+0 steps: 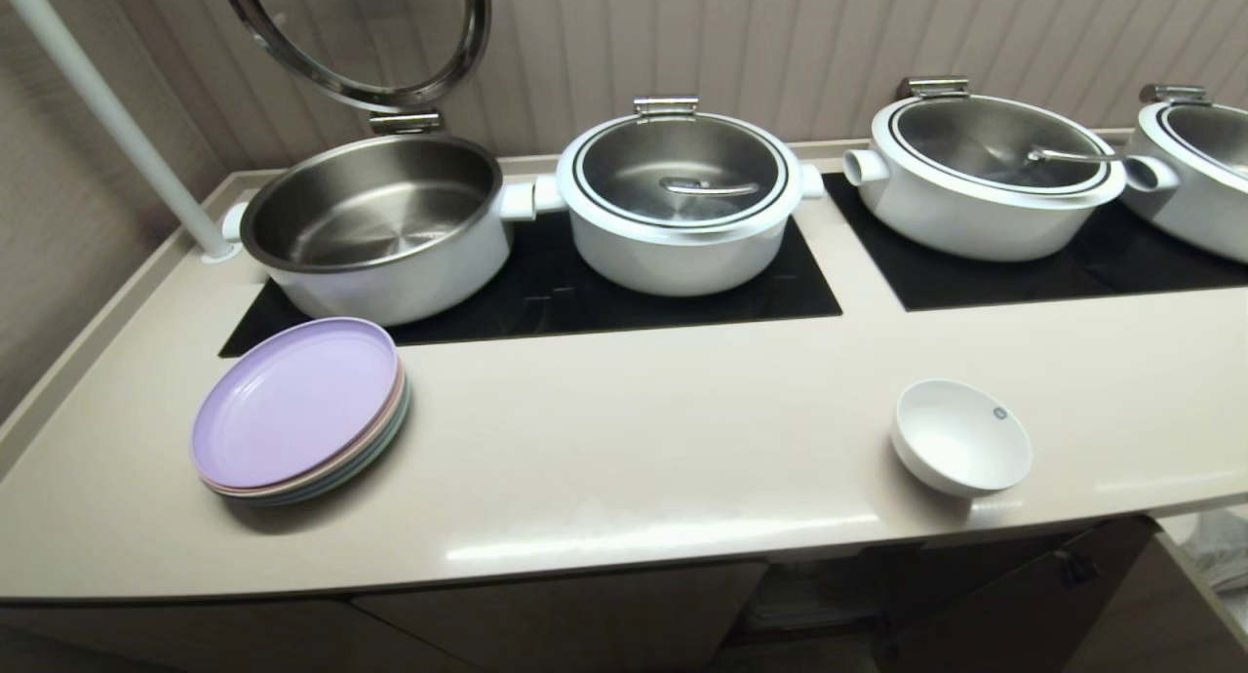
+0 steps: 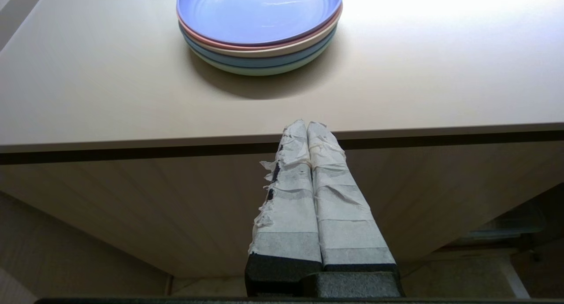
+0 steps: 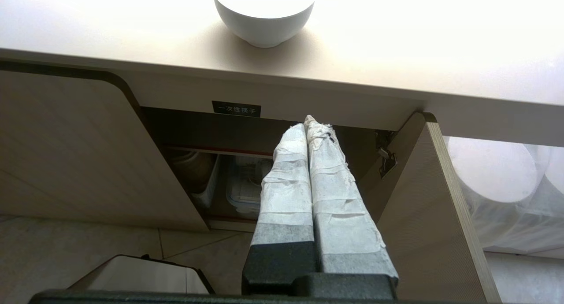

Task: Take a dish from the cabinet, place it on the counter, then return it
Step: Pick up the bowl from the table

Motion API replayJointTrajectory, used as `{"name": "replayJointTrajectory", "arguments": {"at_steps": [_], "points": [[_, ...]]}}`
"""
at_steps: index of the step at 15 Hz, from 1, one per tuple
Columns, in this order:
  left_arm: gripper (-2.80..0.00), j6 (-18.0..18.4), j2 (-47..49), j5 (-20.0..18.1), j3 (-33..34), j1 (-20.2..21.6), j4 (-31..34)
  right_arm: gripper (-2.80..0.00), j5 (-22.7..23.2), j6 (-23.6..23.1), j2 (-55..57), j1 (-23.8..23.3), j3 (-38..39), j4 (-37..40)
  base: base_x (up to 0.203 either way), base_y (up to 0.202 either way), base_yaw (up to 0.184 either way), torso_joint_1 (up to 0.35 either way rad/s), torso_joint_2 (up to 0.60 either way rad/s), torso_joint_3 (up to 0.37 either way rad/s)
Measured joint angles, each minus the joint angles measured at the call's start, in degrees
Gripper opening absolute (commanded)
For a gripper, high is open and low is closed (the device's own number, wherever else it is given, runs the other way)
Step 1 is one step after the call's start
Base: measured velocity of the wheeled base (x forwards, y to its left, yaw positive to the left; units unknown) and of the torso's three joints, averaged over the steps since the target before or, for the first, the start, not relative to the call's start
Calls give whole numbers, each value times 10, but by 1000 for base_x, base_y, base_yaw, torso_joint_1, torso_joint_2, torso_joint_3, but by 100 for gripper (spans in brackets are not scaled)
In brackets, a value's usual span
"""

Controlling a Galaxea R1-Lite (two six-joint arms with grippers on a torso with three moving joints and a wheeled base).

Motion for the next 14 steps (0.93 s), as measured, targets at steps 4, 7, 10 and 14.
{"name": "replayJointTrajectory", "arguments": {"at_steps": [4, 7, 10, 14], "points": [[-280, 0, 0, 0, 0, 0, 0, -280, 0, 0, 0, 0, 0, -1, 0, 0, 0, 0, 0, 0], [-280, 0, 0, 0, 0, 0, 0, -280, 0, 0, 0, 0, 0, -1, 0, 0, 0, 0, 0, 0], [-280, 0, 0, 0, 0, 0, 0, -280, 0, 0, 0, 0, 0, -1, 0, 0, 0, 0, 0, 0], [-280, 0, 0, 0, 0, 0, 0, -280, 0, 0, 0, 0, 0, -1, 0, 0, 0, 0, 0, 0]]}}
